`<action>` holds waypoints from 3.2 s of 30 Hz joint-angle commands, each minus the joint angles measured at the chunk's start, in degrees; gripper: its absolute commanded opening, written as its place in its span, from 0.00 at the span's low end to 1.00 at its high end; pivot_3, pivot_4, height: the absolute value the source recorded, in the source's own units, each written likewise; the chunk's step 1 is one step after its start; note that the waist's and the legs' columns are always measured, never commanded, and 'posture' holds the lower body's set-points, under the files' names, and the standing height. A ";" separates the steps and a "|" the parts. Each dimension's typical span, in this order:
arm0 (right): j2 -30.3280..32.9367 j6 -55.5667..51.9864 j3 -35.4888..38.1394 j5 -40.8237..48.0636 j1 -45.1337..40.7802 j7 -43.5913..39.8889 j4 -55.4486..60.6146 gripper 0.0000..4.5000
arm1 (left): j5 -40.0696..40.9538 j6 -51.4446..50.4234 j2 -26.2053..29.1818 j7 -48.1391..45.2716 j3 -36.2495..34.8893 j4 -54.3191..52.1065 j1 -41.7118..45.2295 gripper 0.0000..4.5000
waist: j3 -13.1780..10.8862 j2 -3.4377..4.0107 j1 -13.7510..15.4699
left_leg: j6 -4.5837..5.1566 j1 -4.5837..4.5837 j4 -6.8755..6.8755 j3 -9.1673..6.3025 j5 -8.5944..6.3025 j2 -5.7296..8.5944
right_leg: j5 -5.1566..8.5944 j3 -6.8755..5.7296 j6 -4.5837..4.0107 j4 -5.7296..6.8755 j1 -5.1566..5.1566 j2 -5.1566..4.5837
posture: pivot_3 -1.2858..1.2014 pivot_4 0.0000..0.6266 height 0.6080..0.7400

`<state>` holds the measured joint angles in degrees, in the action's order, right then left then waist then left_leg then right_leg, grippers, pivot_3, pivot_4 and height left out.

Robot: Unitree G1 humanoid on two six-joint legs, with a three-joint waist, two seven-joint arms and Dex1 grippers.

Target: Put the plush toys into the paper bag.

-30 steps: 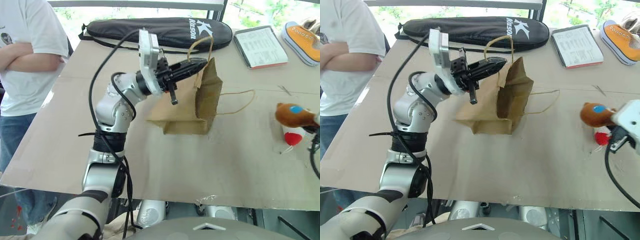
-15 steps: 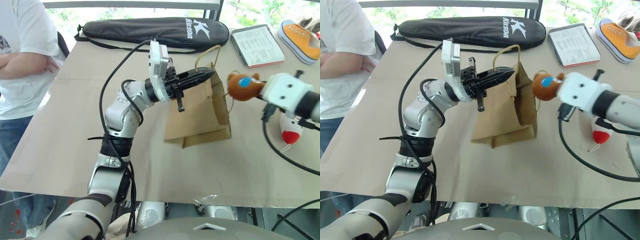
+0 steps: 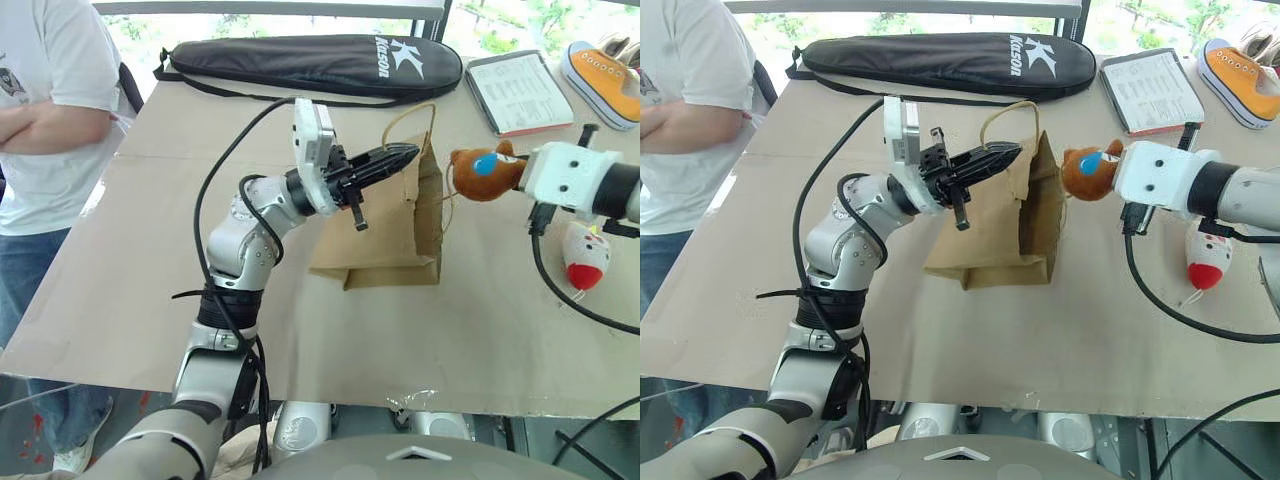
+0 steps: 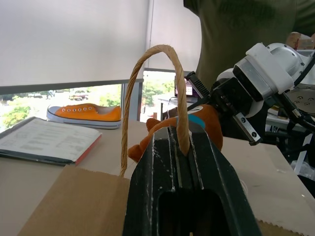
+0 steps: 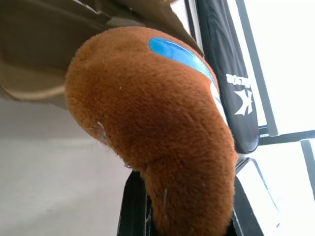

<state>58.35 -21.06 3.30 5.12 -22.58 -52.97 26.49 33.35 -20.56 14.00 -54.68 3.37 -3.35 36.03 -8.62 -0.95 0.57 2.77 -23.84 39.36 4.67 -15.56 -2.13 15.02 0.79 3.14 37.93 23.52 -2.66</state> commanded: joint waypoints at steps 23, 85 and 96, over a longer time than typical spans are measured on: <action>-4.61 10.24 -14.21 -9.34 -6.41 -0.17 -3.58 0.01 | 1.12 0.14 -0.76 -0.30 -1.25 -0.24 2.90 0.00 | 0.00 0.01 0.04 | 0.00 0.00 0.00 0.03 0.00 0.01 | 0.00 0.01 0.00 -0.02 0.01 0.01 | 0.52 0.24 1.00; -47.74 -55.35 35.47 36.83 -16.52 30.95 13.02 0.01 | 4.39 0.51 3.11 -1.65 -6.41 -0.18 -3.08 0.00 | 0.02 0.25 -1.17 | -0.10 0.09 -0.07 -0.18 0.06 -0.21 | -0.02 0.02 -0.06 0.17 0.00 0.32 | 0.52 0.24 1.00; -63.96 -52.75 19.19 39.30 -7.30 41.99 10.58 0.01 | 6.72 -0.70 3.30 2.05 -9.47 -2.44 -4.18 0.00 | 0.04 0.22 -0.95 | -0.12 -0.26 -0.09 -0.39 0.07 0.06 | -0.02 0.07 -0.02 -0.01 0.07 0.12 | 0.52 0.24 1.00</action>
<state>-5.92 -75.80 24.56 43.72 -31.38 -11.13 37.11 38.61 -21.04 16.93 -53.32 -4.94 -2.85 32.11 -8.58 -0.72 -0.37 2.66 -24.08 39.26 4.28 -15.49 -2.07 14.99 0.87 3.11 37.92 23.60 -2.54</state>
